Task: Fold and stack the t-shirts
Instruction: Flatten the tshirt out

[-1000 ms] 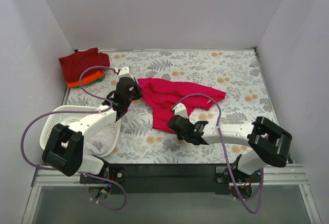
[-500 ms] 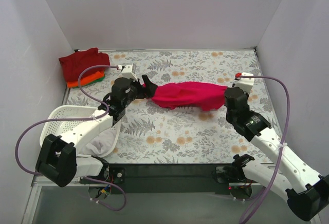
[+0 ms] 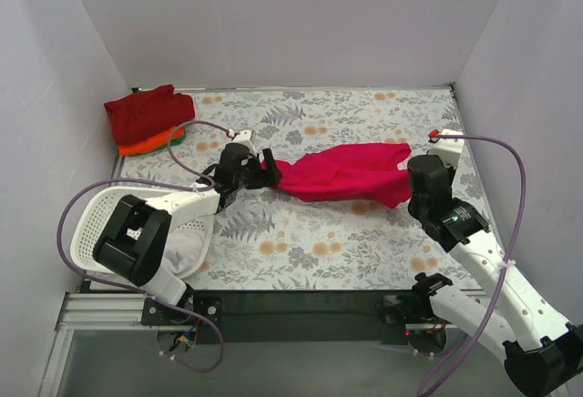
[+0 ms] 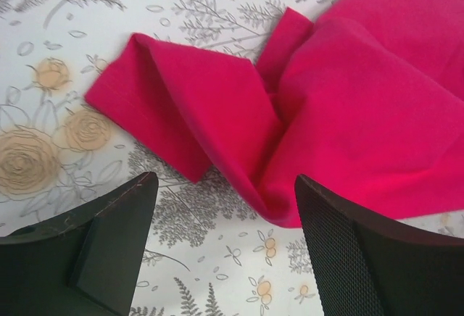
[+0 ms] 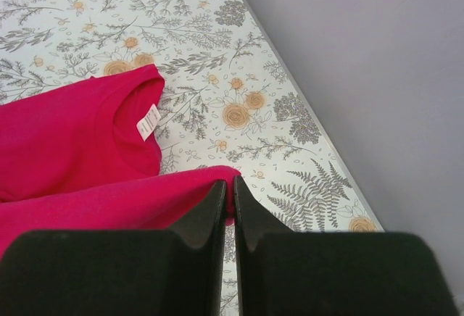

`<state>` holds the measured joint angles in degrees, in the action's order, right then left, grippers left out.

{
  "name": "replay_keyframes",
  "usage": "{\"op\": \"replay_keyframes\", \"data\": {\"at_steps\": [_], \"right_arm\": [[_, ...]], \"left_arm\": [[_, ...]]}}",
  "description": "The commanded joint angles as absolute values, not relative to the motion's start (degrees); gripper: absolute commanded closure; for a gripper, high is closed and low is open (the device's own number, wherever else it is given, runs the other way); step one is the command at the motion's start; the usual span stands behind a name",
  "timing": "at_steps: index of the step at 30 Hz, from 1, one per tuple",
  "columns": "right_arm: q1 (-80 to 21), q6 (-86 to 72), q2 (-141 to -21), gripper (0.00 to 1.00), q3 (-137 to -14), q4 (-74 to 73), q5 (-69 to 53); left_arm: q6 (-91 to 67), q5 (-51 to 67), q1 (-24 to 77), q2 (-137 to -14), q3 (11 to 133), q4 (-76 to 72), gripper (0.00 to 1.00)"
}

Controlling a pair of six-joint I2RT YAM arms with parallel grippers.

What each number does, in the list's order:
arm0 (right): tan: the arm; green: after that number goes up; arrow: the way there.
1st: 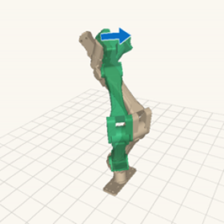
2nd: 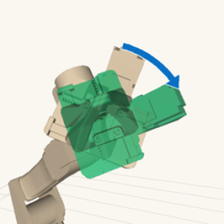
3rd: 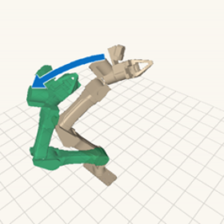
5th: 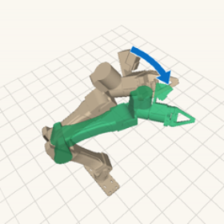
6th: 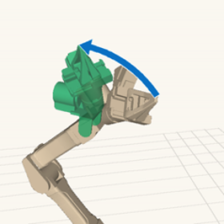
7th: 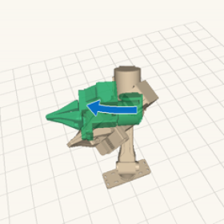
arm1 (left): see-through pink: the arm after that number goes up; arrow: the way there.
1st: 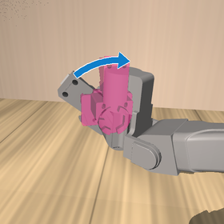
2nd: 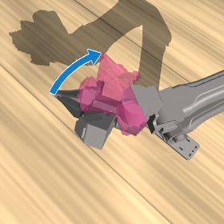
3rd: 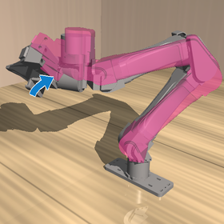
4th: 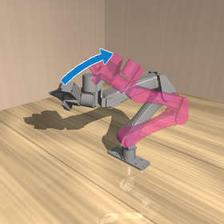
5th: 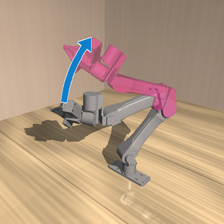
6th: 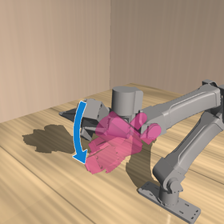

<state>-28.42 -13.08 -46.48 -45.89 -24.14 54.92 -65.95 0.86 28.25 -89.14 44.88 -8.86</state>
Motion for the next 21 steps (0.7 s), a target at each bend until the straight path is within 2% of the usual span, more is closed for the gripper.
{"op": "replay_keyframes", "data": {"at_steps": [1,6,8,10,12,16,21], "right_arm": [[-27.6,-12.4,-47.4,0.99,-48.5,-23.6,55.6],[-27.2,-12.7,-48.8,0.99,-48.7,-23.6,54.3],[-27.2,-12.5,-48.8,0.99,-49.0,-23.6,54.2],[-27.1,-12.1,-48.3,0.99,-49.4,-23.6,54.1],[-27.0,-11.8,-47.7,0.99,-50.3,-23.6,53.4],[-27.1,-10.6,-47.3,0.99,-52.2,-23.7,52.6],[-27.1,-9.0,-46.1,0.99,-56.2,-23.6,51.2]], "left_arm": [[-67.7,8.3,28.3,-87.5,42.8,-15.5,0.30],[-71.2,14.7,28.3,-92.5,43.2,-18.6,0.31],[-71.8,15.8,28.4,-94.9,44.7,-18.3,0.42],[-72.1,17.6,28.3,-96.1,45.3,-18.0,0.67],[-72.2,17.9,28.3,-95.8,45.1,-17.6,0.98],[-71.7,15.7,28.3,-89.4,44.7,-13.8,1.00],[-71.4,12.8,28.4,-72.2,47.0,-4.7,1.00]]}}
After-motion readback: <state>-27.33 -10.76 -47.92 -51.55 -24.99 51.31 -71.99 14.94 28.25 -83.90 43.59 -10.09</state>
